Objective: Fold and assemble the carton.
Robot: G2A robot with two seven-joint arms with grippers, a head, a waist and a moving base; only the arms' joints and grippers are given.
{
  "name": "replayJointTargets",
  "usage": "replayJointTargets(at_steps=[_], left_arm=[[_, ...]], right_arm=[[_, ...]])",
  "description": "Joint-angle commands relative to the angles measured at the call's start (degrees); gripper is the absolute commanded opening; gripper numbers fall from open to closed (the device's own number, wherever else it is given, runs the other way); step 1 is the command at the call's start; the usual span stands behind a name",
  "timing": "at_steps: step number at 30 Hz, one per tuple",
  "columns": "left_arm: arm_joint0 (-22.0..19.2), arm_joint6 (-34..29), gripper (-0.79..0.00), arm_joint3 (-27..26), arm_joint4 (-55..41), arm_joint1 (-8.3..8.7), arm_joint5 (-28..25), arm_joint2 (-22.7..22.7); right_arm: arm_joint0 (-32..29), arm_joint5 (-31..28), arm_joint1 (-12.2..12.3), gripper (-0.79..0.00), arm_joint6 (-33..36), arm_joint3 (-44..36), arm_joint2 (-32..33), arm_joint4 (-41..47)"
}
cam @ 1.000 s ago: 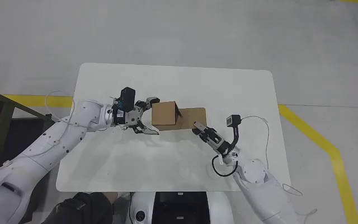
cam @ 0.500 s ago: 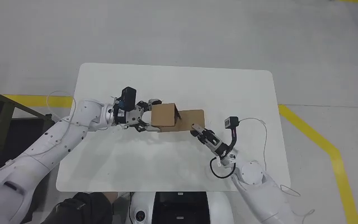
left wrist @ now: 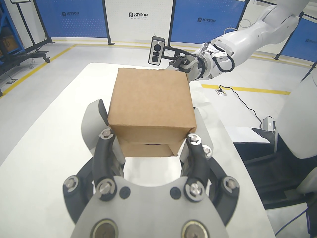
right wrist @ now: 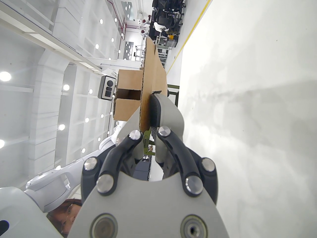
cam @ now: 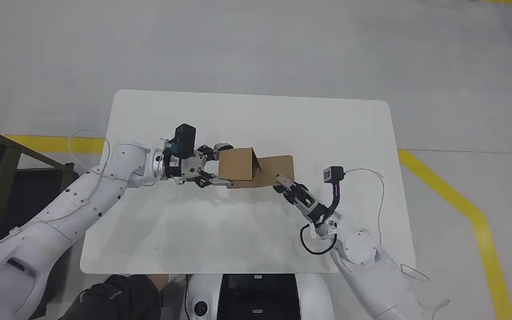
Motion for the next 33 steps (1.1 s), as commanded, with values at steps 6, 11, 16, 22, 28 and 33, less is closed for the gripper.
replayJointTargets(at_steps=[6, 11, 16, 22, 28, 33], left_arm=[[-0.2, 1.3, -0.339, 0.2, 1.0, 0.16, 0.0, 0.6], [-0.2, 3.5, -0.32, 0.2, 2.6, 0.44, 0.0, 1.2], [-0.2, 8.2, -0.32, -0.2, 6.4, 1.3, 0.0, 1.2], [1.2, 10.3, -0.369, -2.9, 7.9, 2.49, 0.7, -1.2], [3.0, 11.3, -0.342, -5.5, 9.0, 3.32, 1.7, -2.6], [3.0, 10.9, -0.342, -5.2, 10.8, 3.11, 1.3, -2.6]], right_arm=[[-0.6, -0.8, 0.1, 0.0, 1.0, -0.7, 0.7, 2.0], [-1.2, -0.7, 0.4, 0.0, 4.6, -1.2, 2.8, 9.8], [-1.0, 4.2, 1.2, -0.046, 8.6, -0.1, 6.7, 13.4], [-0.2, 11.4, 1.8, -0.348, 13.1, 0.9, 8.3, 14.2], [1.5, 16.1, 1.8, -0.511, 16.3, 1.8, 6.8, 14.1], [2.1, 15.3, 1.4, -0.526, 15.8, 0.5, 4.4, 13.0]])
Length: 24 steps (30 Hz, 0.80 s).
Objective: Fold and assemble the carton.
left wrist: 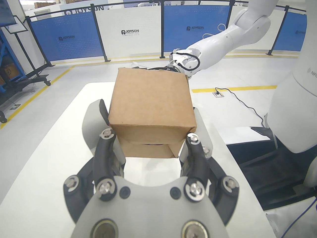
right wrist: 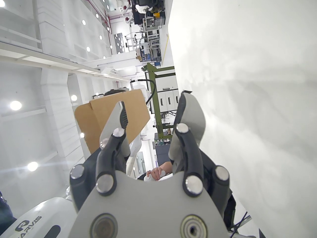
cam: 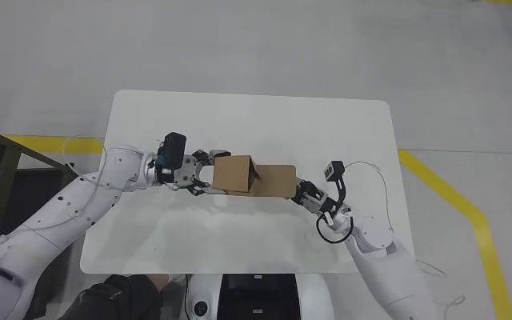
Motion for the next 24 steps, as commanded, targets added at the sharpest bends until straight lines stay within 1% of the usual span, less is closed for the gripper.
replayJointTargets(at_steps=[1, 5, 10, 13, 16, 20, 24], left_arm=[[-0.3, -0.4, -0.348, 0.8, 1.3, -0.24, -0.4, 0.1], [-0.8, -0.9, -0.403, 2.3, 3.2, -1.08, -0.2, 0.4], [-1.3, -2.7, -0.425, 3.4, 3.9, -2.29, -0.4, 0.9], [-1.6, -3.5, -0.419, 3.9, 3.9, -2.92, -0.6, 1.0], [-1.8, -4.0, -0.416, 4.4, 3.9, -3.41, -0.8, 0.9], [-1.8, -4.7, -0.403, 5.0, 4.0, -3.9, -0.9, 0.6], [-1.8, -5.8, -0.397, 5.5, 4.1, -4.39, -1.0, 0.3]], right_arm=[[0.1, -0.7, -0.1, -0.533, -0.5, -0.7, -0.5, -0.2], [-0.1, -1.2, 0.0, -0.523, -2.5, -2.6, -0.6, -3.9], [-0.6, -0.1, 0.2, -0.517, -5.4, -5.6, -0.7, -9.7], [-0.8, 0.8, 0.2, -0.511, -6.7, -7.1, -0.9, -12.5], [-1.2, 1.1, 0.2, -0.505, -7.2, -8.4, -1.2, -13.2], [-1.9, 1.3, 0.4, -0.499, -5.7, -9.9, -1.1, -12.1], [-2.6, 2.2, 0.7, -0.496, -4.4, -11.8, -0.7, -13.6]])
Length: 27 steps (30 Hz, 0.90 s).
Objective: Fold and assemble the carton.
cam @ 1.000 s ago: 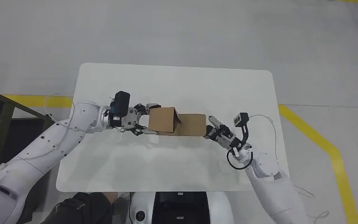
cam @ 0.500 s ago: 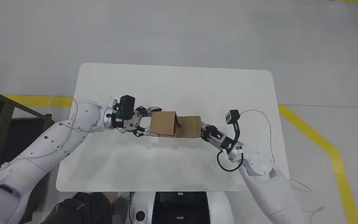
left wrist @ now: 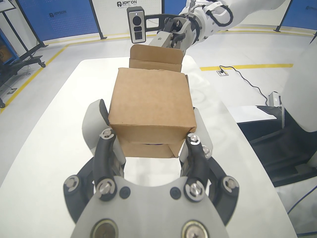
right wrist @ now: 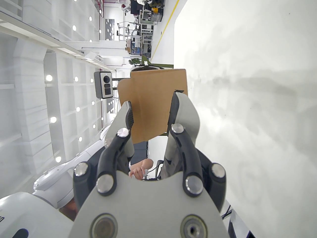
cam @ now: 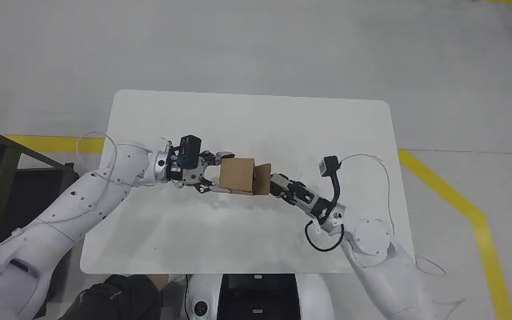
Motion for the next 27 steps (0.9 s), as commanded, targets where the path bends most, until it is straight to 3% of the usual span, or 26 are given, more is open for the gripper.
replayJointTargets(at_steps=[1, 27], left_arm=[[0.1, -0.4, -0.394, 0.1, -0.1, -0.24, -0.2, -0.1], [2.2, -0.4, -0.369, -1.5, 2.3, -0.78, -0.5, -3.2]], right_arm=[[-0.3, 0.5, 0.1, -0.499, 0.4, -0.8, 0.1, -0.9], [0.4, 4.8, 0.4, -0.6, -3.2, -4.8, -2.4, -11.6]])
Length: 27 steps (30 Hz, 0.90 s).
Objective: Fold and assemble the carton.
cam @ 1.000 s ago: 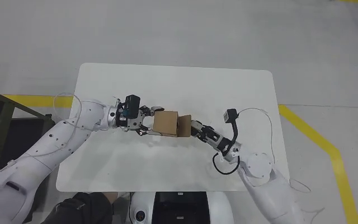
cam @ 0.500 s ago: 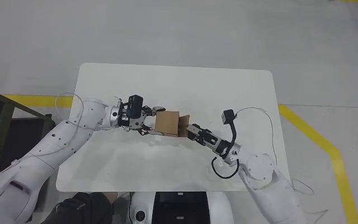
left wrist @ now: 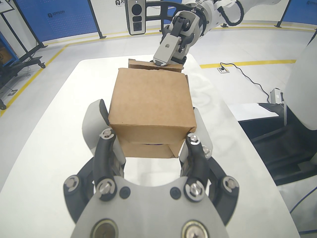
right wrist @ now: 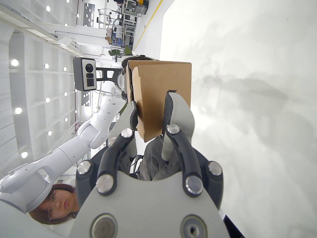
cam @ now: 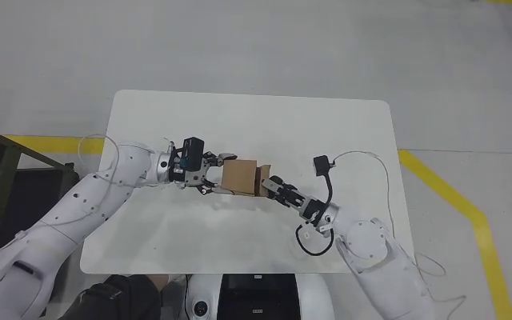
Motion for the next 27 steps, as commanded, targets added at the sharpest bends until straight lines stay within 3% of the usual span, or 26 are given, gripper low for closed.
replayJointTargets(at_steps=[1, 27], left_arm=[[0.2, 0.0, -0.366, -0.1, 0.2, 0.02, 0.0, -0.3], [1.8, 0.5, -0.351, -0.5, 1.9, -0.48, 0.0, -2.1]], right_arm=[[0.0, 0.3, 0.0, -0.603, -0.3, -0.4, -0.2, -0.7], [0.3, 2.6, -0.2, -0.665, -4.1, -1.6, -1.4, -4.0]])
